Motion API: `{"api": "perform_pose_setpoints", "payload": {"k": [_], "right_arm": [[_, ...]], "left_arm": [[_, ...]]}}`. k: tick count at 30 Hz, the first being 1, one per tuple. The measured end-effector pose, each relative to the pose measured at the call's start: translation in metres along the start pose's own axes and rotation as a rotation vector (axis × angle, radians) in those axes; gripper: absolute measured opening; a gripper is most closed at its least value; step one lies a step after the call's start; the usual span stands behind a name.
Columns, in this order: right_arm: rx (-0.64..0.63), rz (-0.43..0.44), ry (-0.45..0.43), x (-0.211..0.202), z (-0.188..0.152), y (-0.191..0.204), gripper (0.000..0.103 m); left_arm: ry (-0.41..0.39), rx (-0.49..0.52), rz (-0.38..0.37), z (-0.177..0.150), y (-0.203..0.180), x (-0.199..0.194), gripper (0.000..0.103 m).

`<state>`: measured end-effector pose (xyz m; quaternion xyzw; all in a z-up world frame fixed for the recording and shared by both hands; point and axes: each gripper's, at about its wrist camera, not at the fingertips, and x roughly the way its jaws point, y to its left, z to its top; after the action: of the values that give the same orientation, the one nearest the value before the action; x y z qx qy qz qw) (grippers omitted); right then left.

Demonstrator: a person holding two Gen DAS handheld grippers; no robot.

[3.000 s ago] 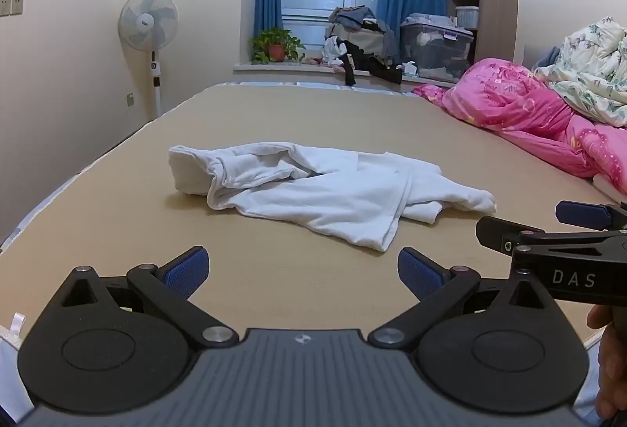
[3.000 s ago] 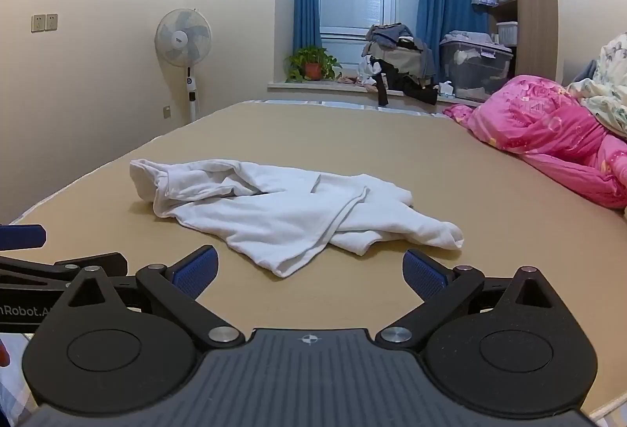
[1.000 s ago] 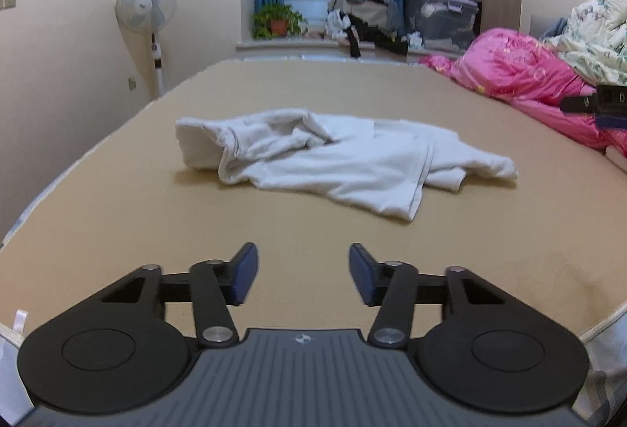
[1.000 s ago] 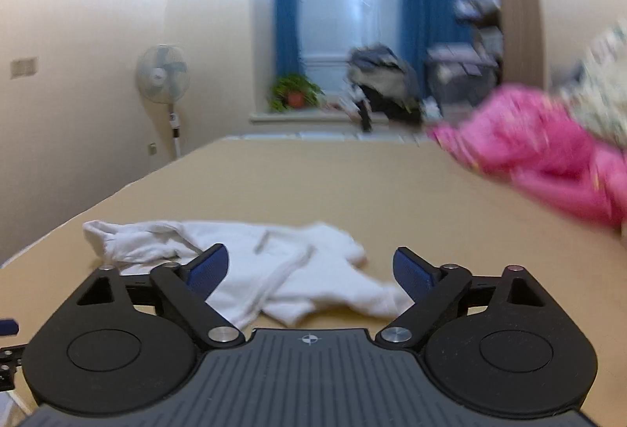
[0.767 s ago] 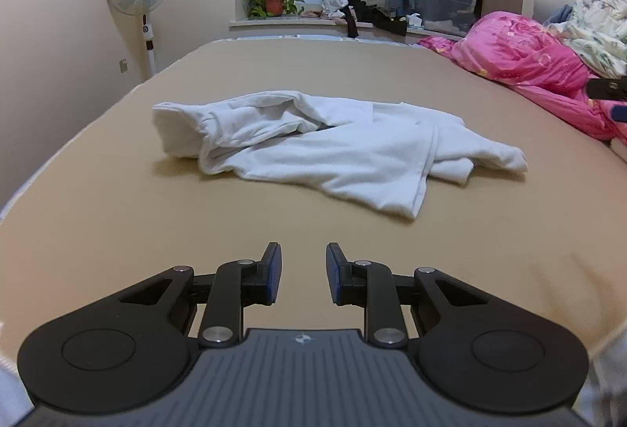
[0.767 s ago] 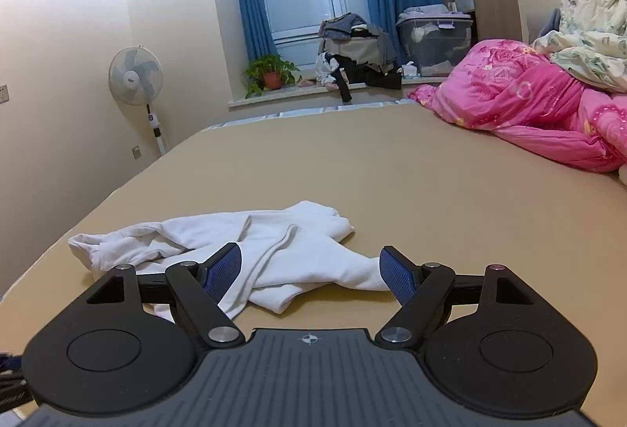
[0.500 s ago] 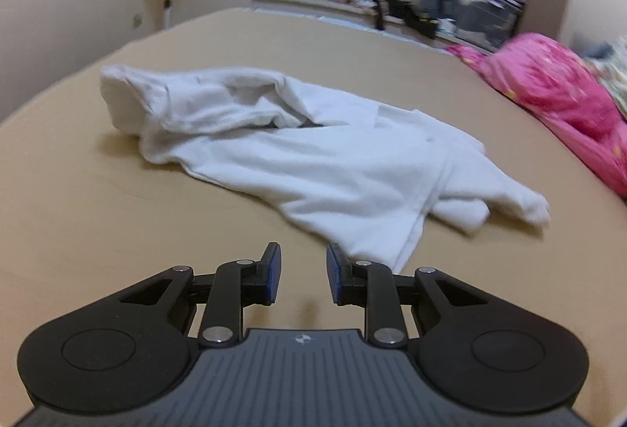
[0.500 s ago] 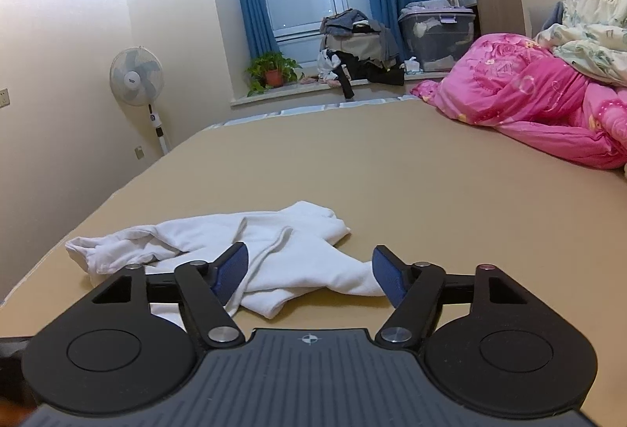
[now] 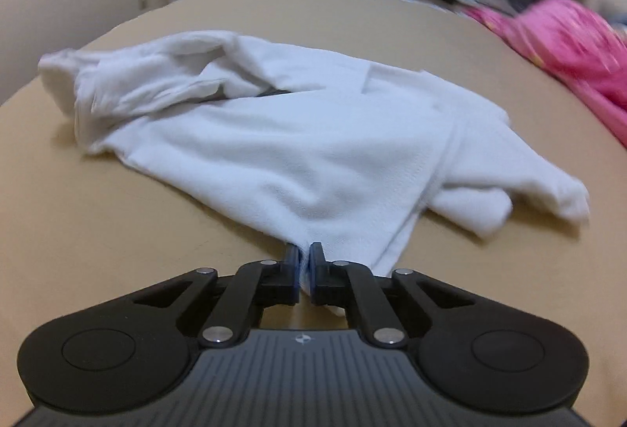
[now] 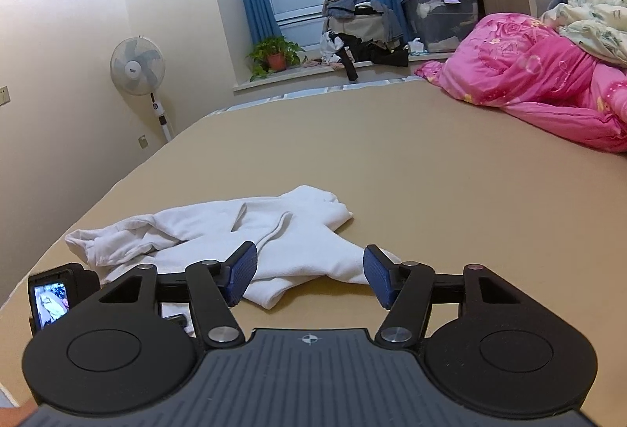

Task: Fold small clothes

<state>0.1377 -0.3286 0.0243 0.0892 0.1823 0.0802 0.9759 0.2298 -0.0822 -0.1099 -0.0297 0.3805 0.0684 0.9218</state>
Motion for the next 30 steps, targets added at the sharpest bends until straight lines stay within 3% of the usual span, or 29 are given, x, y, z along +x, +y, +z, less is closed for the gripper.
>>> {"api": "perform_pose_setpoints", "payload": {"k": [7, 10, 14, 17, 19, 22, 24, 26, 30], "right_arm": [[-0.028, -0.026, 0.015, -0.003, -0.004, 0.001, 0.057], [-0.018, -0.029, 0.013, -0.012, -0.004, -0.004, 0.057], [0.0, -0.046, 0.02, -0.02, -0.006, -0.013, 0.053], [-0.006, -0.046, 0.043, -0.014, -0.009, -0.012, 0.035], [-0.021, -0.031, 0.077, -0.005, -0.014, -0.006, 0.031], [-0.092, -0.025, 0.126, 0.016, -0.021, 0.008, 0.031], [-0.118, -0.012, 0.178, 0.035, -0.027, 0.015, 0.031], [-0.134, 0.0, 0.233, 0.055, -0.033, 0.021, 0.038], [-0.191, -0.005, 0.301, 0.09, -0.047, 0.027, 0.048]], "left_arm": [[-0.069, 0.143, -0.113, 0.005, 0.069, -0.081, 0.003], [-0.055, 0.236, -0.175, 0.001, 0.119, -0.122, 0.003], [-0.046, 0.315, -0.176, -0.016, 0.2, -0.151, 0.003], [0.017, 0.236, -0.171, -0.027, 0.255, -0.137, 0.003], [0.118, 0.118, -0.176, -0.026, 0.278, -0.119, 0.002], [0.087, 0.007, -0.224, -0.017, 0.289, -0.118, 0.005], [0.078, 0.015, -0.231, -0.013, 0.287, -0.117, 0.024], [0.093, -0.001, -0.242, -0.014, 0.284, -0.111, 0.032], [0.156, 0.0, -0.221, -0.014, 0.28, -0.089, 0.035]]}}
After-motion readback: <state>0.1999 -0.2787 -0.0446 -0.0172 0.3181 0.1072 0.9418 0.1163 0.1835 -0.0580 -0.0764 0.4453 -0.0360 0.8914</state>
